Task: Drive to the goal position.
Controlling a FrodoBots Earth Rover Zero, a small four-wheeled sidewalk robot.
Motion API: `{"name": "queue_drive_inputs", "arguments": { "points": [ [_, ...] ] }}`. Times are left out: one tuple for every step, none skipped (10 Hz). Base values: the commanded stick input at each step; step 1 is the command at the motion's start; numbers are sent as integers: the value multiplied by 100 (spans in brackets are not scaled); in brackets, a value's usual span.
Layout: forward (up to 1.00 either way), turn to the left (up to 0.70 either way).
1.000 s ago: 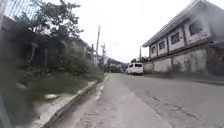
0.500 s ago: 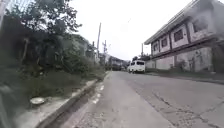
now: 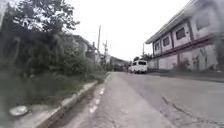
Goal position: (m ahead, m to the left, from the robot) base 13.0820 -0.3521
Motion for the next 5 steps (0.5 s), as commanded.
{"name": "queue_drive_inputs", "arguments": {
  "points": [
    [70, 0],
    [70, -1],
    [70, -28],
    [70, -35],
    [70, -35]
  ]
}}
